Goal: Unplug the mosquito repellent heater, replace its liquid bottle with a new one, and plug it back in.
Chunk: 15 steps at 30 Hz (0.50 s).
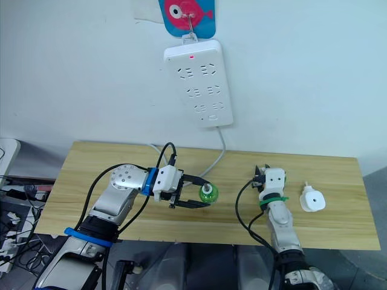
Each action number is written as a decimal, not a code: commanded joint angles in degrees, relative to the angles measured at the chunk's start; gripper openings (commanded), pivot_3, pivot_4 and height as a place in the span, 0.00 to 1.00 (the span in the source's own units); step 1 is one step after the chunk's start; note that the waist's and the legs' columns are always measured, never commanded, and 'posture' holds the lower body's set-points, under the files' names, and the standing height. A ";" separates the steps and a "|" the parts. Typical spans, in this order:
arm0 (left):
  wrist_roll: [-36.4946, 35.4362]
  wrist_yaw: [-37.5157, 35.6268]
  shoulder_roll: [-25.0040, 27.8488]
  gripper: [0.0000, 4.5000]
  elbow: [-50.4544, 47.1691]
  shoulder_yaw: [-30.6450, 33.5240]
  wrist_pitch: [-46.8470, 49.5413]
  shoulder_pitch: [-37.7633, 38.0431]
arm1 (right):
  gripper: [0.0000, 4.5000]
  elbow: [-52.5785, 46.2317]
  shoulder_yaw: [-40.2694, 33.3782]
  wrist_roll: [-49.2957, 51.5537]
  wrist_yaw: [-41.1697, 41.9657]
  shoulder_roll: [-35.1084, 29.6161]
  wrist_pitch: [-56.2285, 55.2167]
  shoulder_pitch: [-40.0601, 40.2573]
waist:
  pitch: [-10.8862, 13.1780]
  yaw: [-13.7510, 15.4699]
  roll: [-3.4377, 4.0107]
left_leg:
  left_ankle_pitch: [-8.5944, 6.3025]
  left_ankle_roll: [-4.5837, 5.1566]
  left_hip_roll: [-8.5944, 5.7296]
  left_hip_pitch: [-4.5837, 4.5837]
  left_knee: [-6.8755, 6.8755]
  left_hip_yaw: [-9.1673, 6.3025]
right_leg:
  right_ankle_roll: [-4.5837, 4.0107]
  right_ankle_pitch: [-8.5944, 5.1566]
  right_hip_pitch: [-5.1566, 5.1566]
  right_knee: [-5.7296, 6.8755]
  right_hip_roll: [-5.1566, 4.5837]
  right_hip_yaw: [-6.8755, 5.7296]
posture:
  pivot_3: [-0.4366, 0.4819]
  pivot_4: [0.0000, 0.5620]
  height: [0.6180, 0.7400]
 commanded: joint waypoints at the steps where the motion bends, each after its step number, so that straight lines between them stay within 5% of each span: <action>1: -0.20 0.29 -0.97 0.48 0.24 0.06 -1.55 -0.60 | 0.75 -8.04 0.04 0.45 0.98 0.04 0.99 4.43 | 0.03 0.00 0.05 | 0.00 0.00 0.00 0.00 0.00 0.00 | 0.01 0.00 0.00 0.00 0.00 0.00 | 0.57 0.72 1.00; 4: -0.20 0.30 -1.16 0.48 0.36 0.08 -1.83 -0.35 | 0.97 -16.12 1.15 -0.39 1.42 -0.29 3.68 10.48 | 0.04 0.02 0.06 | 0.00 0.00 0.00 -0.01 -0.04 0.00 | 0.01 -0.01 -0.01 -0.03 0.00 0.01 | 0.56 0.71 1.00; 15: 0.44 0.64 -3.09 0.48 3.35 -0.08 -3.67 -0.80 | 0.99 -53.42 9.55 -1.65 5.04 -4.38 18.71 39.35 | 0.19 -0.16 0.21 | 0.00 -0.02 0.02 -0.02 -0.17 0.06 | 0.27 -0.24 -0.11 -0.08 0.01 0.10 | 0.52 0.72 1.00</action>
